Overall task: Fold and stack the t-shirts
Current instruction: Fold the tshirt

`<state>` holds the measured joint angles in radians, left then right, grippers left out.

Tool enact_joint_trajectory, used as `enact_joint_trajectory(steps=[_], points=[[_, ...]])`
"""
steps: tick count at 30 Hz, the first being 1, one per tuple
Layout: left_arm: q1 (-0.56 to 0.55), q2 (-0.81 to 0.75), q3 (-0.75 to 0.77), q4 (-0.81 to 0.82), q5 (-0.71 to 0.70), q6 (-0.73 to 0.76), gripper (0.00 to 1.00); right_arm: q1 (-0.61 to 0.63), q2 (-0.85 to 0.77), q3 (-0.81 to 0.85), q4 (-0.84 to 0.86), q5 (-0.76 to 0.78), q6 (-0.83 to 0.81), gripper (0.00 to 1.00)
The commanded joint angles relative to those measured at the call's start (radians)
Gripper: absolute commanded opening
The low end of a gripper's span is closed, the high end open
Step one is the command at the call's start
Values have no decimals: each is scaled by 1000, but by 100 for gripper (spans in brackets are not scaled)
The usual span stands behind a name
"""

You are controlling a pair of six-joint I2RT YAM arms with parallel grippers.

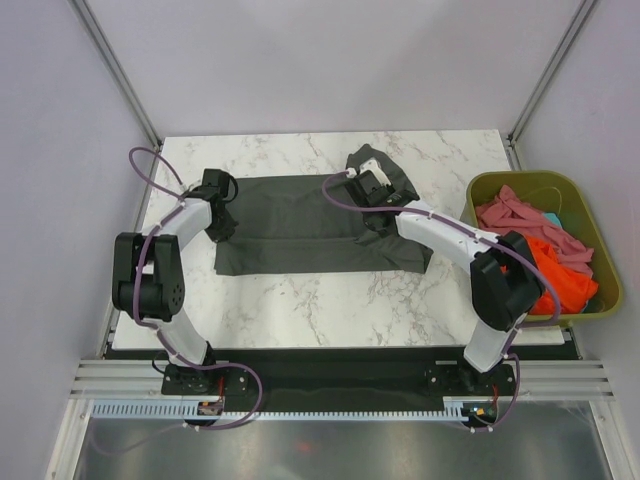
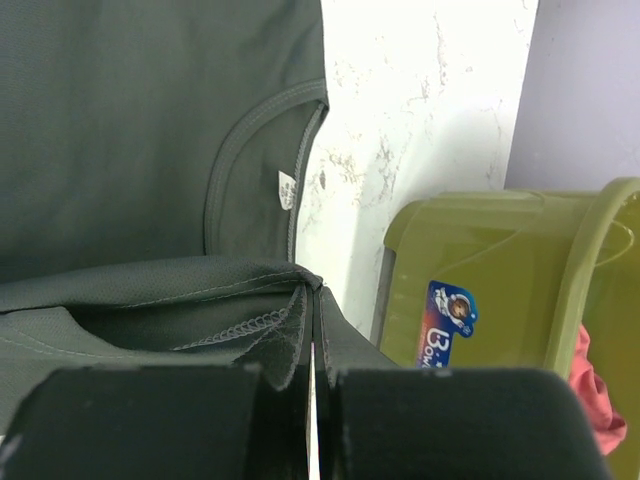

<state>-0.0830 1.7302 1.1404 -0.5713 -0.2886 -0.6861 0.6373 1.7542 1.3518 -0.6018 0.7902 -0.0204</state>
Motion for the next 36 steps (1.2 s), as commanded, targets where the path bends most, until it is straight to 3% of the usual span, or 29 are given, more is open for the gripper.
enact_joint_trajectory(steps=[1,9,14,18,20,23,25,29,36], points=[[-3,11,45,16,-50,34,15,-4,21,32,56,-9,-35,0],[-3,2,55,14,-57,37,29,-8,94,81,97,4,-70,0],[-3,-55,39,-1,-81,53,32,-30,136,127,96,55,-46,4],[-3,-171,-17,-9,-95,65,36,-51,180,239,-51,102,17,19],[-3,-220,-65,-9,-71,74,38,-51,183,341,-166,110,142,25],[-3,-313,-114,-7,-22,63,40,-50,131,411,-358,14,261,37],[-1,-345,-162,-6,11,48,41,-50,64,388,-409,-67,356,41],[0,-351,-240,-1,78,20,41,-53,-53,180,-406,-239,490,41],[-1,-346,-324,33,128,-36,43,-86,-183,-86,-334,-319,576,42]])
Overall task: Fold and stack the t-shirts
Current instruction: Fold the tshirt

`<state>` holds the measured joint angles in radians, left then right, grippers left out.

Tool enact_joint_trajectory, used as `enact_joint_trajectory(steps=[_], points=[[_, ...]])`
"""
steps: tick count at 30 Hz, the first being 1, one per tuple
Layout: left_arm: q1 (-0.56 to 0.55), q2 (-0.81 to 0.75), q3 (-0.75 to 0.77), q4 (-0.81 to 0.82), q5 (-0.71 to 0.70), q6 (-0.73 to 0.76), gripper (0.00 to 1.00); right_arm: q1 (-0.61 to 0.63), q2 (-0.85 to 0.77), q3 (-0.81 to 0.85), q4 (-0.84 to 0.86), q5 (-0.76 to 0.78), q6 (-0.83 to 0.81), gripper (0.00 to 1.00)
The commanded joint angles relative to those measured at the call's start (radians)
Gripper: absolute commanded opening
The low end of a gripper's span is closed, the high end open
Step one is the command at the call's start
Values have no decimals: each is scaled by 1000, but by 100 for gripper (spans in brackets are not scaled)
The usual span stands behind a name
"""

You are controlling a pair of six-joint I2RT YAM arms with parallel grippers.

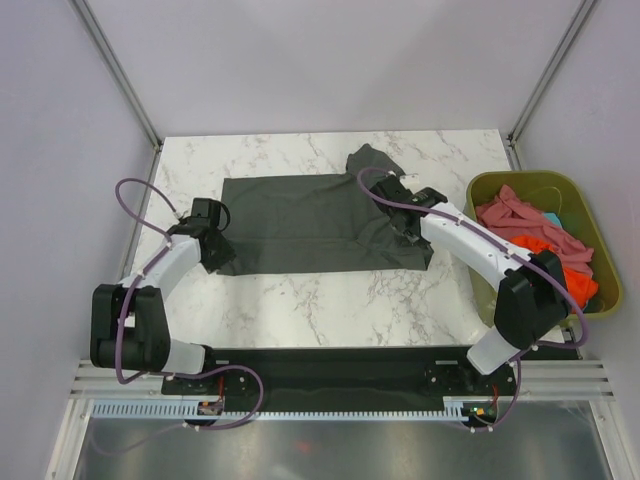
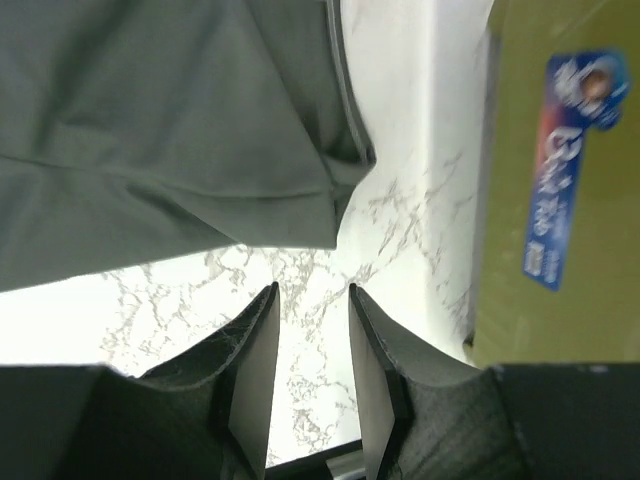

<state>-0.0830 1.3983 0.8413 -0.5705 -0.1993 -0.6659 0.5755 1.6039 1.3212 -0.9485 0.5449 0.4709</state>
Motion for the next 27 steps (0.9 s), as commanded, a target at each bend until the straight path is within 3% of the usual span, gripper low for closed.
enact_joint_trajectory(steps=[1,6,13,16,20,21,27], points=[[0,-24,-37,46,28,-67,44,-32,-41,-86,16,-80,98,41],[-1,-33,-91,84,-23,-103,48,-52,-78,-174,86,-134,129,41],[-1,93,-84,98,-106,-138,48,-60,-79,-223,114,-132,121,39],[0,108,-73,96,-149,-143,42,-62,-102,-246,114,-117,129,39],[18,126,-36,95,-173,-98,14,-62,-125,-284,119,-114,146,39],[28,133,-28,93,-170,-81,2,-63,-130,-296,123,-121,134,39],[81,108,-22,95,-147,-61,2,-62,-168,-365,181,-268,26,40]])
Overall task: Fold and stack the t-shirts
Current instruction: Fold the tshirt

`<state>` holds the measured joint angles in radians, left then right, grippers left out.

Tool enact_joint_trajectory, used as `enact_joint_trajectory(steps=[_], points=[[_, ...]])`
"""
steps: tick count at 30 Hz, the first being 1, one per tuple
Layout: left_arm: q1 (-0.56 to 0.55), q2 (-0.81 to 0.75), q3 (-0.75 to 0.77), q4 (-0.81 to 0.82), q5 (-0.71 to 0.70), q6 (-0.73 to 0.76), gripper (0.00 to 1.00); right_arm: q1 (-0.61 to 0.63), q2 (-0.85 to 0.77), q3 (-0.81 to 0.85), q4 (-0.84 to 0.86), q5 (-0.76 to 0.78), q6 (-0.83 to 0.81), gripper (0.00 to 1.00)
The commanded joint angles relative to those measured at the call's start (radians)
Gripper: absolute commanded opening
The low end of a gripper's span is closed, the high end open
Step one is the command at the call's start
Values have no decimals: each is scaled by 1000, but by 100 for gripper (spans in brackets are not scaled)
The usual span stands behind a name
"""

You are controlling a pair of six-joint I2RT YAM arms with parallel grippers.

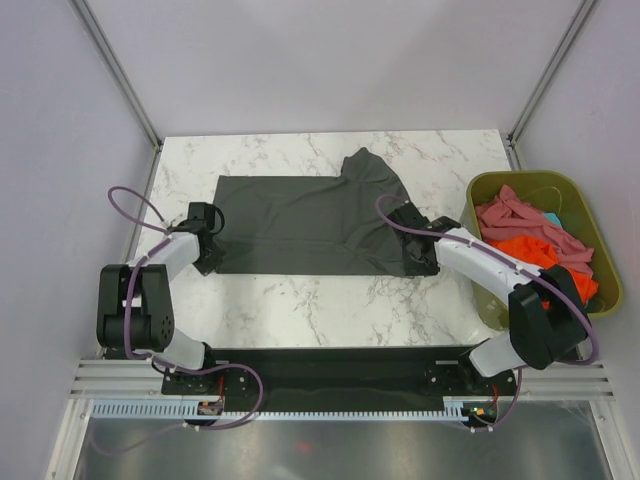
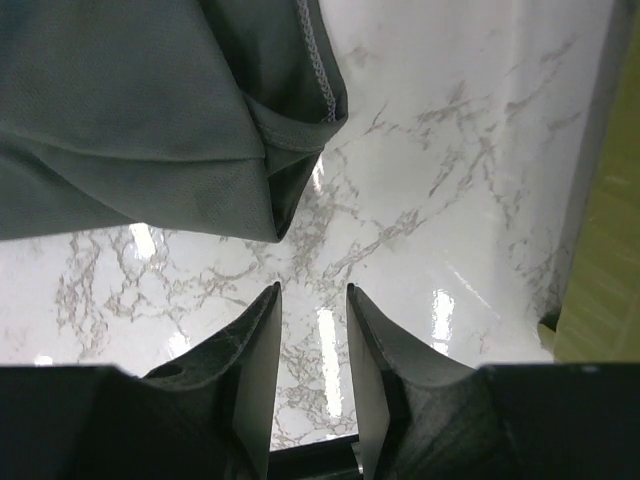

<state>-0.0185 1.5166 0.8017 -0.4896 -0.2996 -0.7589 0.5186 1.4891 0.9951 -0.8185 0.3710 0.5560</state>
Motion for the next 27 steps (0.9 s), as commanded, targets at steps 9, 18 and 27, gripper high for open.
enact_joint_trajectory(steps=[9,18,27], points=[[132,39,128,-13,-23,115,4,-6,-95,-96,186,-297,-174,41],[143,-27,194,-61,8,164,57,-58,-27,22,242,-403,-247,42],[71,-116,208,2,552,231,59,-112,232,301,285,-506,-429,43]])
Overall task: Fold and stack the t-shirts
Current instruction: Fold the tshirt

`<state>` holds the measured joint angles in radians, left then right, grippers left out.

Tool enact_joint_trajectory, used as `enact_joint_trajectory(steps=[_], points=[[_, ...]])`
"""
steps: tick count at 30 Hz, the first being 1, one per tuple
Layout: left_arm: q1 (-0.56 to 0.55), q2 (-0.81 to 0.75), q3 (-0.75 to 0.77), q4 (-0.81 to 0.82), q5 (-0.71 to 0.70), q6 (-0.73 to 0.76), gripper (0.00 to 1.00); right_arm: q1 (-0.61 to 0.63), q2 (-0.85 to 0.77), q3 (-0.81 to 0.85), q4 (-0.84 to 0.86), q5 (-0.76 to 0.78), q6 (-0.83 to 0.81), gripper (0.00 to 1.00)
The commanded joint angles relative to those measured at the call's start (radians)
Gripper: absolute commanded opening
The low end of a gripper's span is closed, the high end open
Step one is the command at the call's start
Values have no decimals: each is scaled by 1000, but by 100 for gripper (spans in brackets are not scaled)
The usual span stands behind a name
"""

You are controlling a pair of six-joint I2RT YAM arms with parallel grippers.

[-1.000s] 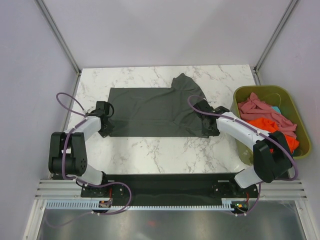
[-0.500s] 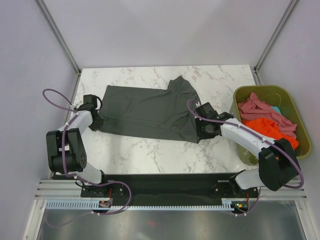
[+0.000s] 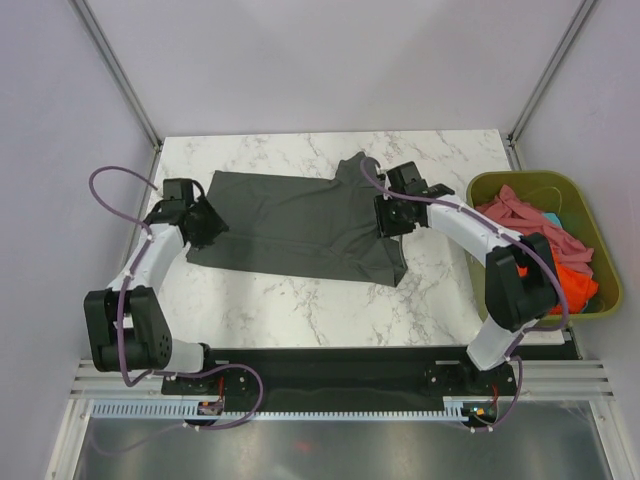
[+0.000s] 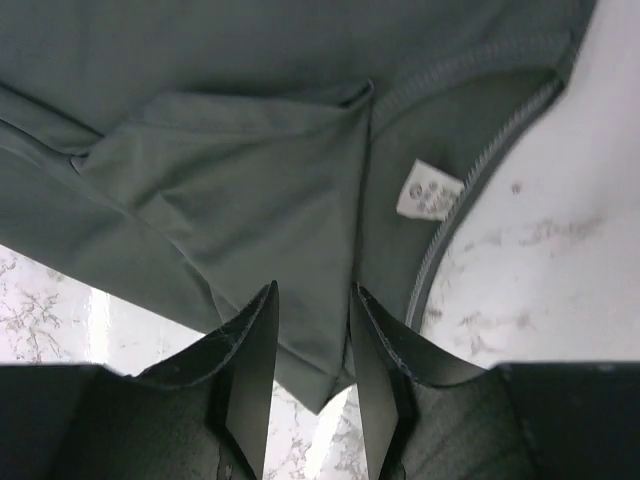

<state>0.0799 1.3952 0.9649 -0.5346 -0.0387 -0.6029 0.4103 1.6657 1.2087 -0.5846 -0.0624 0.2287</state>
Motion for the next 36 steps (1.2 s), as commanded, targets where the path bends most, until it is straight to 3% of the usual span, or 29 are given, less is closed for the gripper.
enact_joint_trajectory(steps=[1,9,16,20,26,36], points=[[-54,8,49,54,321,78,58,-7,109,112,42,-86,-127,43],[-221,103,113,228,569,111,60,-71,299,284,-32,-182,-253,47],[-400,344,261,289,582,115,58,-131,370,351,-43,-275,-292,37],[-445,461,362,301,573,101,55,-149,405,390,-40,-356,-308,29],[-476,614,478,311,595,100,52,-151,463,417,-49,-390,-334,28],[-535,735,554,311,620,94,51,-153,496,425,-54,-401,-347,28]])
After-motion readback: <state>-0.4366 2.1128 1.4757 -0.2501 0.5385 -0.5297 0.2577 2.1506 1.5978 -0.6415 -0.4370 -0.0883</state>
